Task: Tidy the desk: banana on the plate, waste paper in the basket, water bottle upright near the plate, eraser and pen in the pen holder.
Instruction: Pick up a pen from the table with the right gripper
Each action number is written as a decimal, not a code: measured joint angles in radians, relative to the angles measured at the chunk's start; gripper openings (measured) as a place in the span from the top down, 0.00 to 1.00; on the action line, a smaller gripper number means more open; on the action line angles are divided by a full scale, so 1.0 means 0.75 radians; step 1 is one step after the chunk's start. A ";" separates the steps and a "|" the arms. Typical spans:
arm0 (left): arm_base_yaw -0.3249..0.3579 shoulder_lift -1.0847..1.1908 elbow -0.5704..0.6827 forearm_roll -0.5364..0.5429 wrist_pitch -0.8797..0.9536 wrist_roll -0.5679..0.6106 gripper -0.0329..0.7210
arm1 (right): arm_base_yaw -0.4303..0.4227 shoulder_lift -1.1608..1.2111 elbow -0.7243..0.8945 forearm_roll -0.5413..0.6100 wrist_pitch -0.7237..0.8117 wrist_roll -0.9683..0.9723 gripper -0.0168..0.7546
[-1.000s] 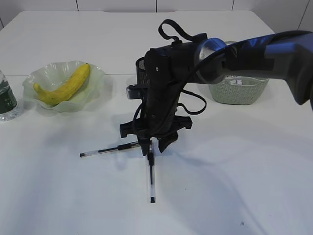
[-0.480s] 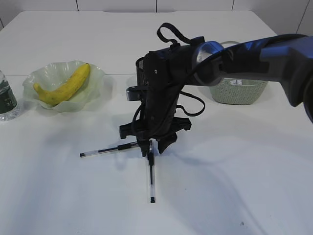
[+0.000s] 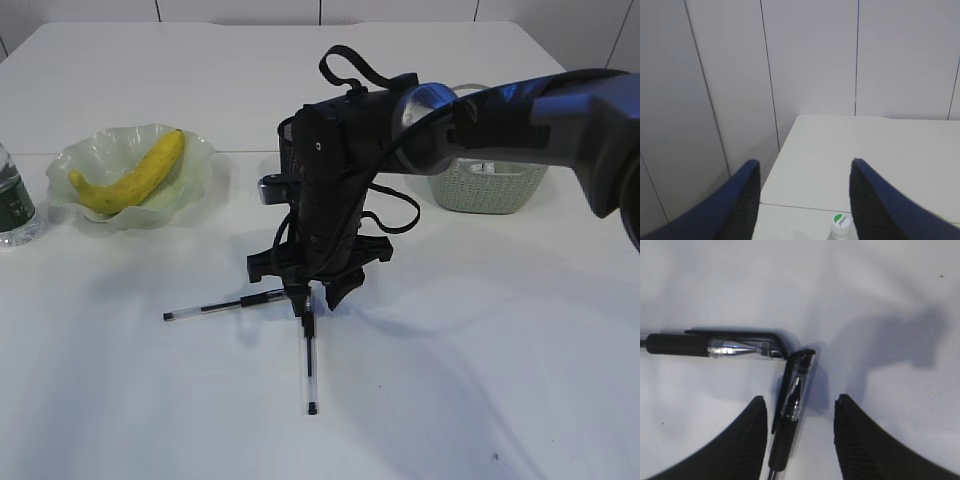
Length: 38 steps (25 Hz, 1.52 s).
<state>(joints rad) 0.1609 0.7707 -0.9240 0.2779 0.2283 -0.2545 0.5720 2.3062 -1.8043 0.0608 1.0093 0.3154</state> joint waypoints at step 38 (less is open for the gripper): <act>0.000 0.000 0.000 0.000 0.012 0.000 0.44 | 0.000 0.003 0.000 0.016 -0.063 0.003 0.55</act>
<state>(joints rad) 0.1609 0.7707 -0.9240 0.2779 0.2377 -0.2545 0.5720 2.3084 -1.8043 0.0730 0.9620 0.3177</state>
